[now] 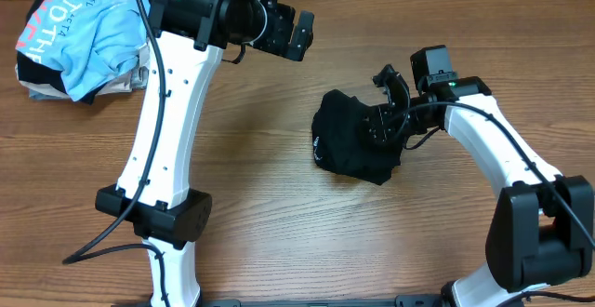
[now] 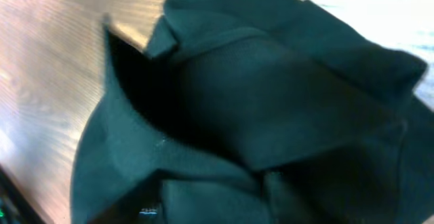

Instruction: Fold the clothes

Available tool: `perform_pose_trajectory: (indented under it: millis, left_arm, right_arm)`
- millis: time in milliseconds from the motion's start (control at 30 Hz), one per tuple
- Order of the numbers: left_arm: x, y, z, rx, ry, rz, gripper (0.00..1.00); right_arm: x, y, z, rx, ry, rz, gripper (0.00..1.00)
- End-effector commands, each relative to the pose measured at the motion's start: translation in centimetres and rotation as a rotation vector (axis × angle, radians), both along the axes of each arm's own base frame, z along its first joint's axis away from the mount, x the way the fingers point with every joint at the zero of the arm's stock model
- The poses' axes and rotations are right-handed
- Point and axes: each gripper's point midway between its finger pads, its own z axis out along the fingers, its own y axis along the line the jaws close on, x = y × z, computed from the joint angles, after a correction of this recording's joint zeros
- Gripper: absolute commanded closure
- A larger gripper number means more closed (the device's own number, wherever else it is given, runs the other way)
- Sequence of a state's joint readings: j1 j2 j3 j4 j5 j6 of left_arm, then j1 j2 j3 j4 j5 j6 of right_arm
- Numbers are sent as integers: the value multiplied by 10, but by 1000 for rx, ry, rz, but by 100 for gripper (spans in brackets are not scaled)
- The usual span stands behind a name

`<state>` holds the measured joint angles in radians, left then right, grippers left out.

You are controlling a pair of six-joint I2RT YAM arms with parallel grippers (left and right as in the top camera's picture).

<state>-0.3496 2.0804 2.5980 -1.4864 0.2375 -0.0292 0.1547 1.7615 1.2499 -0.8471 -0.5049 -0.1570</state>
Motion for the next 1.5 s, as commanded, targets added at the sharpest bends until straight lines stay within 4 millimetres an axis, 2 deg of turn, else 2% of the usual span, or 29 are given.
perform_pose_trajectory:
  millis: [0, 67, 167, 267, 333, 433, 500, 600, 667, 733, 767, 800, 833, 900, 1000, 1167, 1200, 1267, 1333, 1467]
  left_arm:
    - [2, 3, 0, 23, -17, -14, 0]
    - [2, 3, 0, 23, -16, -14, 0]
    - [1, 3, -1, 31, -19, -27, 0]
    - [1, 4, -1, 34, -19, -33, 0]
    - [1, 4, -1, 35, -19, -33, 0]
    - [1, 4, -2, 36, -16, -33, 0]
    - [1, 4, -6, 40, -6, -33, 0]
    - [4, 3, -14, 48, 12, -36, 0]
    - [6, 2, -22, 53, 29, -36, 0]
    - [9, 1, -30, 59, 48, -37, 0]
    - [10, 0, -36, 64, 60, -37, 0]
    - [11, 0, -38, 66, 67, -37, 0]
    - [12, 0, -43, 70, 80, -38, 1]
    - [12, -1, -49, 73, 97, -39, 0]
    - [12, -1, -54, 77, 109, -40, 0]
    - [14, -2, -53, 75, 103, -39, 0]
    - [14, -2, -53, 76, 103, -39, 0]
    - [14, -2, -53, 76, 104, -39, 0]
    - [14, -1, -53, 77, 102, -38, 0]
    - [14, -1, -53, 77, 102, -38, 0]
  right_arm:
    - [1, -2, 3, -2, -11, 2, 81]
    - [-3, -2, 2, -5, 7, 2, 96]
    - [-21, -4, 5, -9, 86, -6, 96]
    - [-47, -10, 19, -33, 199, -33, 96]
    - [-59, -20, 26, -79, 257, -91, 96]
    - [-72, -41, 27, -187, 332, -228, 96]
    - [-73, -44, 25, -203, 333, -232, 96]
    - [-55, -41, 22, -187, 236, -197, 93]
    - [-39, -39, 22, -172, 159, -184, 86]
    - [-21, -36, 21, -155, 73, -176, 64]
    - [-15, -34, 21, -148, 45, -167, 46]
    - [-10, -33, 20, -142, 27, -163, 34]
    - [-6, -32, 19, -137, 10, -151, 28]
    - [-4, -26, 17, -110, -6, -103, 24]
    - [-5, -12, 15, -41, -22, -1, 23]
    - [4, -2, 8, 7, -47, 42, 24]
    - [5, 0, 7, 20, -46, 46, 26]
    - [5, 6, 9, 59, -47, 56, 42]
    - [7, 10, 12, 85, -55, 63, 51]
    - [7, 13, 14, 104, -59, 69, 57]
